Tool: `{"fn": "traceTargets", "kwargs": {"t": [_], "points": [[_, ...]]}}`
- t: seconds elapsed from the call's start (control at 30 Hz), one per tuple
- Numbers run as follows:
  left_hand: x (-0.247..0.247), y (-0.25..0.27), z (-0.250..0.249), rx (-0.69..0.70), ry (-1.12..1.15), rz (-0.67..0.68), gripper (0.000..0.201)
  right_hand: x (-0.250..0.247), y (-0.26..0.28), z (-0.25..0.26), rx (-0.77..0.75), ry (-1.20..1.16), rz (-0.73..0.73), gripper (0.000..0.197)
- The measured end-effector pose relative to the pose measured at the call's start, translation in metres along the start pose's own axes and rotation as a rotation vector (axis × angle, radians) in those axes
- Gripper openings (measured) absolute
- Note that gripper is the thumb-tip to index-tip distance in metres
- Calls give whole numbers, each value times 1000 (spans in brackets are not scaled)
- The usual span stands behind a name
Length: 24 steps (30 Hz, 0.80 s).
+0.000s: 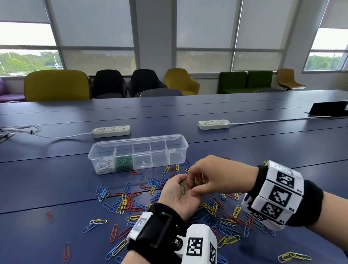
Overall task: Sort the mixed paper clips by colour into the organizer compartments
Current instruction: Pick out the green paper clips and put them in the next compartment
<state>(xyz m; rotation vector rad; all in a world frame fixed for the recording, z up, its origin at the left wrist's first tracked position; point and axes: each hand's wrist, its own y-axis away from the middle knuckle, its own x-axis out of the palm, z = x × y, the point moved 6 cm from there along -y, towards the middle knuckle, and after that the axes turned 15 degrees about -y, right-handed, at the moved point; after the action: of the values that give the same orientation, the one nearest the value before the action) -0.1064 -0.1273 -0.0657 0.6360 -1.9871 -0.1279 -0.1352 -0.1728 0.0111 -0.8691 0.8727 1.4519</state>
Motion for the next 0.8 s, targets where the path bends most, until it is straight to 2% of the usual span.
{"fn": "traceTargets", "kwargs": {"t": [0.2,0.3,0.4,0.6,0.7,0.8], "points": [[-2,-3,1,1,1,-5,50,0,1,1,21,112,-74,20],[-4,-5,-1,20,10,-18,61,-1,0,3,14,154,-108,20],[-5,-7,-1,24,26,-13,63,-3,-2,4,3,142,-119,18],[2,-5,-2,44,44,62,48,-10,-1,-2,-51,-227,-158,4],[3,-4,-1,49,26,40,44,-23,5,-8,-24,-396,-217,3],[-1,-7,0,14,56,24,43,-45,21,-31,20,-444,-280,2]]}}
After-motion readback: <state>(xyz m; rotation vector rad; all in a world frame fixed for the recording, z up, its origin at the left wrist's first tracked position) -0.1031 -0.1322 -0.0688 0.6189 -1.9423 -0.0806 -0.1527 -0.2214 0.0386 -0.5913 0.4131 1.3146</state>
